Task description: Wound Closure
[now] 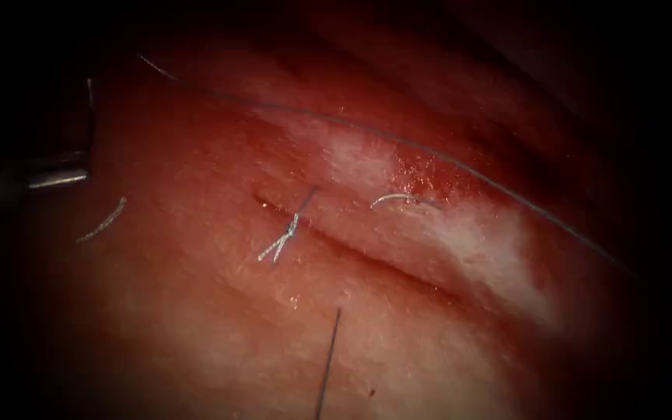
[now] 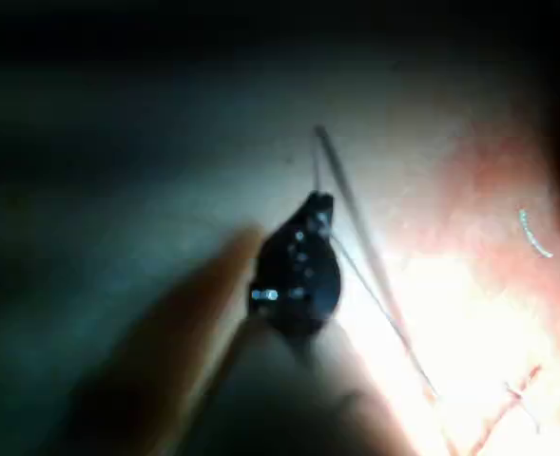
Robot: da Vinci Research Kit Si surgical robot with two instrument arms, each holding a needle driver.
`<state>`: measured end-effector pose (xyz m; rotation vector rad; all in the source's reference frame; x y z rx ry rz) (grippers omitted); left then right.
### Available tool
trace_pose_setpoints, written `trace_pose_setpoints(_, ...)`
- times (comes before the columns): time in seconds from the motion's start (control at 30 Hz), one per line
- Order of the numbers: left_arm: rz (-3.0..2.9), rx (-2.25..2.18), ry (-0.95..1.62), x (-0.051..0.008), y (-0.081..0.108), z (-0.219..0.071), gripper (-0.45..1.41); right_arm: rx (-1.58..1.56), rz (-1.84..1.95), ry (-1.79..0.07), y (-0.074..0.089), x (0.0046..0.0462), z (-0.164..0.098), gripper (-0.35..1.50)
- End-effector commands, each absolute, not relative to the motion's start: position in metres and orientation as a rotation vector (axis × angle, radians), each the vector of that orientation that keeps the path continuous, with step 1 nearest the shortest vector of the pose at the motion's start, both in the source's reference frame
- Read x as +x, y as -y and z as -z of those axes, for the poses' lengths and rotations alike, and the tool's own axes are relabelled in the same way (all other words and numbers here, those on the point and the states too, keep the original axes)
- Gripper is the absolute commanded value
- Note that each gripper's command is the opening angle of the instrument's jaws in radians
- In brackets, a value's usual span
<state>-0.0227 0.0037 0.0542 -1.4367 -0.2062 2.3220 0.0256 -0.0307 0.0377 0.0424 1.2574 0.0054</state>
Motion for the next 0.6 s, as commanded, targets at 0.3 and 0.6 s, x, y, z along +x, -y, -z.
trace_pose_setpoints(0.3,-2.322,-1.438,0.211,-0.0232,-0.0031,-0.0547,-0.45,0.044,-0.041,-1.263,0.0288,0.0254,-0.0381,0.86)
trace_pose_setpoints(0.6,-2.321,-1.438,0.211,-0.0232,-0.0031,-0.0546,-0.45,0.002,-0.149,-1.073,0.0227,0.0187,-0.0449,0.98)
